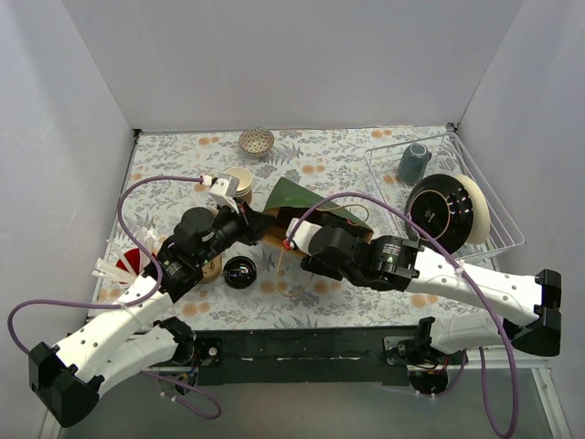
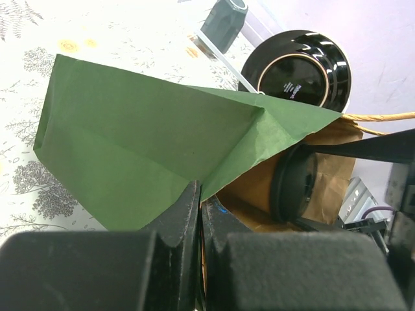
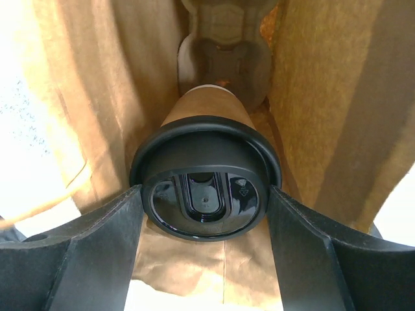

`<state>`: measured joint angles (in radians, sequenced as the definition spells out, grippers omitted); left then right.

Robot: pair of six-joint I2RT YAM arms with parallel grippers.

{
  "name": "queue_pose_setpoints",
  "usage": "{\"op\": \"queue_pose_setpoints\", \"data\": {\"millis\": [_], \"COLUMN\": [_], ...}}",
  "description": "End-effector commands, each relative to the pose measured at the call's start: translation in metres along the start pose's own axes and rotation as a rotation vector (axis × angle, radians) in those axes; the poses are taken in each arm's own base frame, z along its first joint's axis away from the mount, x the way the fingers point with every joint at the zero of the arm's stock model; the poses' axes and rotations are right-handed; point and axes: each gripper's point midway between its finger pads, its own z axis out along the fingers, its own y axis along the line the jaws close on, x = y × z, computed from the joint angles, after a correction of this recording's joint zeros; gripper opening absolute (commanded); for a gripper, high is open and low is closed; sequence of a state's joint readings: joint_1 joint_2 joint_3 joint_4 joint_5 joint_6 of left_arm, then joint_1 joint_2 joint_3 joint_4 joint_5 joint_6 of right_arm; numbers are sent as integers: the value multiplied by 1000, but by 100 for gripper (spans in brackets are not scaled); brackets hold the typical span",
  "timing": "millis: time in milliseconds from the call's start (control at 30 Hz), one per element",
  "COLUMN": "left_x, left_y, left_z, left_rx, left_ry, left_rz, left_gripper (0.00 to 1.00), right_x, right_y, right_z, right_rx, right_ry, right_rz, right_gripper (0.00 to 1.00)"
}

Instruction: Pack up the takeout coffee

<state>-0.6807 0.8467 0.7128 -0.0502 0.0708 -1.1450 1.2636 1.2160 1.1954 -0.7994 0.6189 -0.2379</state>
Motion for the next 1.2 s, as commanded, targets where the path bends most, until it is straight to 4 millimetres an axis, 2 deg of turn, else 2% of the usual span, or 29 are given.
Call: {"op": "queue_pose_setpoints", "data": {"millis": [0,100,300,433,633,733,833,933,967,1167], "left_x": [-6,-2,9,15,13,6,8,11,12,6], "left_y": [-9,-8,-8,-8,-7,-5,-1,3,5,12], "left_z": [-3,-2,-5,-7,-8,-8,-6,-3,-3,-4], "left_rx": [34,38,54,57,48,19,-17,-55,-65,-99], "left_ry": [-11,2,33,52,47,37,78,111,111,101], "left_rz": [20,17,7,13,9,6,-6,-24,-28,29], "left_gripper": [0,0,0,0,0,0,0,11,19,27], "right_x": [-11,-21,-39,-41,-32,-29,-27,-25,-27,-31], "right_y": [-14,-15,-31,-44,-33,-29,-23,-18,-16,-12], "right_z": [-1,2,8,14,29,30,28,28,28,32], "right_rx": [85,82,78,88,35,10,-21,-48,-57,-79], "right_ry": [-81,-132,-212,-205,-178,-164,-150,-148,-158,-153], "right_rz": [24,8,32,54,40,39,43,51,53,53], "right_gripper": [31,31,31,31,30,30,29,29,29,28]}}
